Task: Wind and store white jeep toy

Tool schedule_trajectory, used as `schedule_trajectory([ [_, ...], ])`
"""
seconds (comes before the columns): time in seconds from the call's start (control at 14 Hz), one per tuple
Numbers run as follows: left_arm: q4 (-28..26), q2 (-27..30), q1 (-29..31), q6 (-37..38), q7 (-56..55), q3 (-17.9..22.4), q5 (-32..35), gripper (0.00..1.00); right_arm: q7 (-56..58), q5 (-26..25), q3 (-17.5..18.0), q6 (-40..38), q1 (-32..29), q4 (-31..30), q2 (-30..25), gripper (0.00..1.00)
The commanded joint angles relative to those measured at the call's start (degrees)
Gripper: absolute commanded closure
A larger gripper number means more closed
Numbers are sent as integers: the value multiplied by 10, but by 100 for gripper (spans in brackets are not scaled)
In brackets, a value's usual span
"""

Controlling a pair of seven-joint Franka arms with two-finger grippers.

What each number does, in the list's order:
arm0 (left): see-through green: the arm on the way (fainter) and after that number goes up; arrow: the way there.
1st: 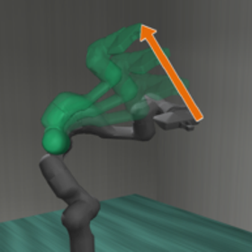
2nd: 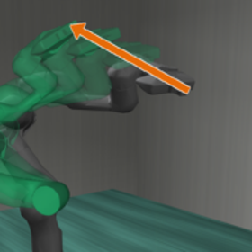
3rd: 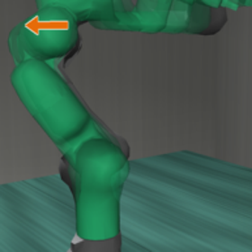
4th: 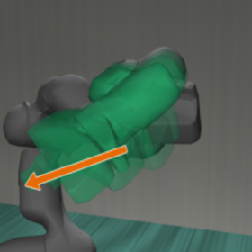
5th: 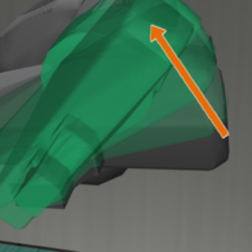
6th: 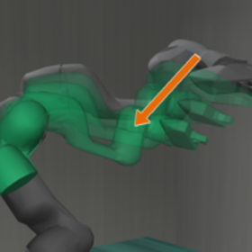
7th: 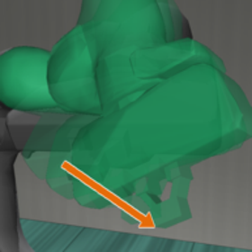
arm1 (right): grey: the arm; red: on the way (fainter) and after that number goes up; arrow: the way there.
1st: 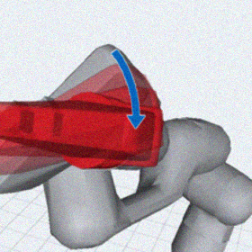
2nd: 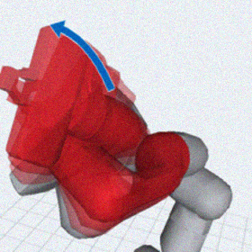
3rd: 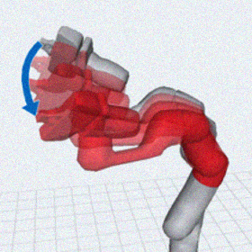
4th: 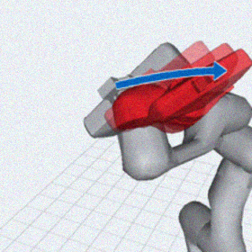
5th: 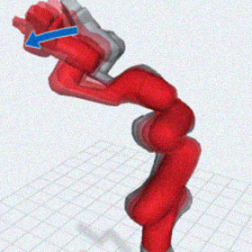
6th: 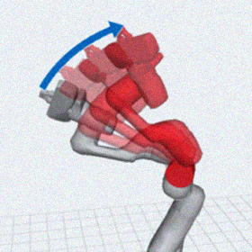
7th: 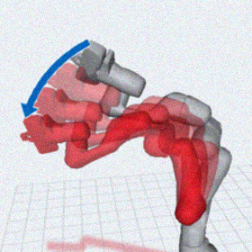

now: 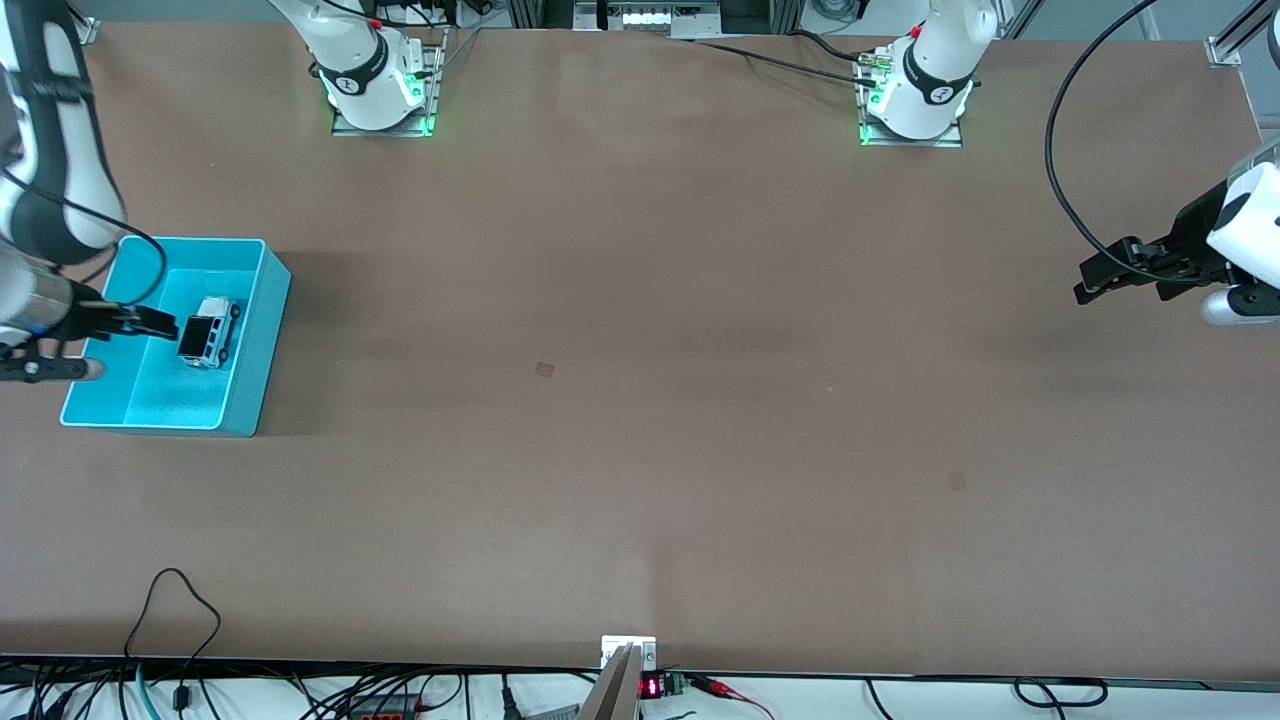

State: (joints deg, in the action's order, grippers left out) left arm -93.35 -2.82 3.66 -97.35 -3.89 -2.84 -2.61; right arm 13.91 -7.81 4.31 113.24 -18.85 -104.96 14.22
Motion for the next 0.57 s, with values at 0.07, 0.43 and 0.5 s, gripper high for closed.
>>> schedule_trajectory([
  [0.07,-14,15,3,-7,34,-1,2,0,-7,5,30,-97,7,98,-16,0],
  [0.43,-11,17,3,7,37,3,0,0,-9,37,26,-198,53,213,-24,0],
  [0.5,-10,18,4,8,44,4,1,0,-8,64,25,-228,53,222,-29,0],
])
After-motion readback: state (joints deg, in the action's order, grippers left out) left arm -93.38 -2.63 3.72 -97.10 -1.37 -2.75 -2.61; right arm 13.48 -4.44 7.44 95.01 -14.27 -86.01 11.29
